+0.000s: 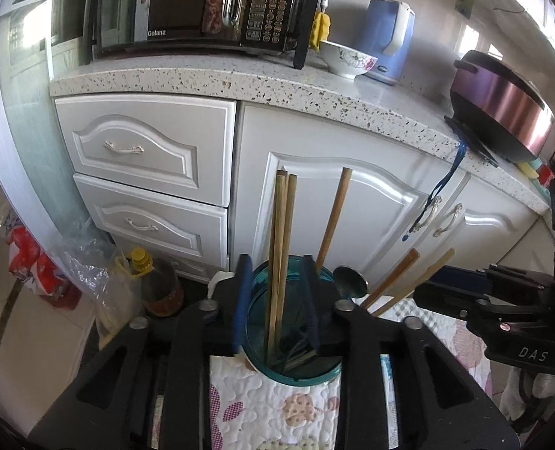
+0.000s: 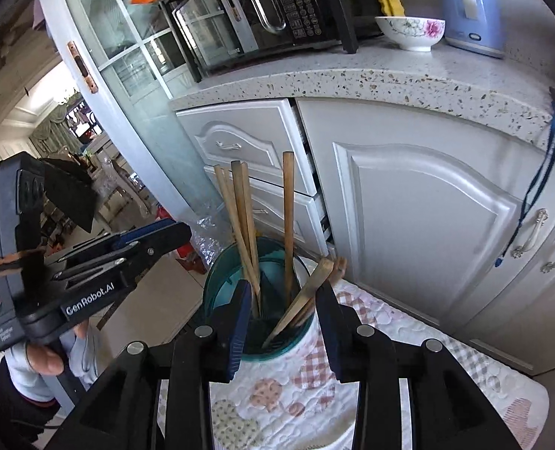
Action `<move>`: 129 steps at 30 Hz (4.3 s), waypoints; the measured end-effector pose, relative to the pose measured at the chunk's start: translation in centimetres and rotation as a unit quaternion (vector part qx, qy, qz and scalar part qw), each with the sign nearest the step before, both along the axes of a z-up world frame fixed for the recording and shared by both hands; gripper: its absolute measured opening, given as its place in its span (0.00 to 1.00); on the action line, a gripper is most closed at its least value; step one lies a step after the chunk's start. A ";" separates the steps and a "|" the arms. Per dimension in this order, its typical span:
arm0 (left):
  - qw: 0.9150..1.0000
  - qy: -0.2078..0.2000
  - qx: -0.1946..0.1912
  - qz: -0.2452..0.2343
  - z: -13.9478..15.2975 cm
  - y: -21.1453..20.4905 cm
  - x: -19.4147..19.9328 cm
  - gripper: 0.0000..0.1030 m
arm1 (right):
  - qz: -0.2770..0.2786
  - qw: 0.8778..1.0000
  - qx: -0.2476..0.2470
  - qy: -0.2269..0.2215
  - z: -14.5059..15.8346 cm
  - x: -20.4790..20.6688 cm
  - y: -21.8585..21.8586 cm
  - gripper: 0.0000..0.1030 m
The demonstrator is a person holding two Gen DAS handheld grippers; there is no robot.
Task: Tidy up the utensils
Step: 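Open both tools to release the chopsticks inside the teal holder, then move the left tool to the white spoon while the right tool moves to the brown-handled fork, then grasp the white spoon handle with the left tool while the right tool grasps the fork, then carry the spoon with the left tool while the right tool carries the fork to the holder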
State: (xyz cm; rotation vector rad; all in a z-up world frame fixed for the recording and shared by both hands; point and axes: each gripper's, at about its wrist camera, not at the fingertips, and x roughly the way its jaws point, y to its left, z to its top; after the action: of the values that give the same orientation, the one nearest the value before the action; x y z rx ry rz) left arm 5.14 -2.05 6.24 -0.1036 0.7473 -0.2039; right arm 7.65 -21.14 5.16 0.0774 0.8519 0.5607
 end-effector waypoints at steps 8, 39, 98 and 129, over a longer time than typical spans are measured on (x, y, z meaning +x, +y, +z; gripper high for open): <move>1.000 -0.013 0.023 0.000 -0.1 -1.0 -1.9 0.29 | -0.029 1.000 -0.012 -0.002 -0.2 -1.0 -0.9 0.39; 0.997 -0.024 0.058 -0.055 -2.1 -7.5 -8.8 0.30 | -0.091 0.994 -0.054 -0.024 -1.2 -11.3 -6.5 0.40; 0.957 0.219 0.063 -0.181 -19.1 -18.9 -1.1 0.13 | -0.086 0.974 -0.066 0.199 -19.3 -12.2 -15.1 0.07; 0.993 -0.008 -0.067 -0.101 1.5 -4.0 -3.8 0.11 | -0.014 1.000 0.019 0.020 -2.6 -11.4 -9.3 0.06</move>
State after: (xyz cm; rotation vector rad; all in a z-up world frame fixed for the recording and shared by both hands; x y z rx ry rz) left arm 1.34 -6.06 7.71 -0.1530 0.7272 -0.4477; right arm -3.71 -30.48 2.52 0.1358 0.8784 0.5499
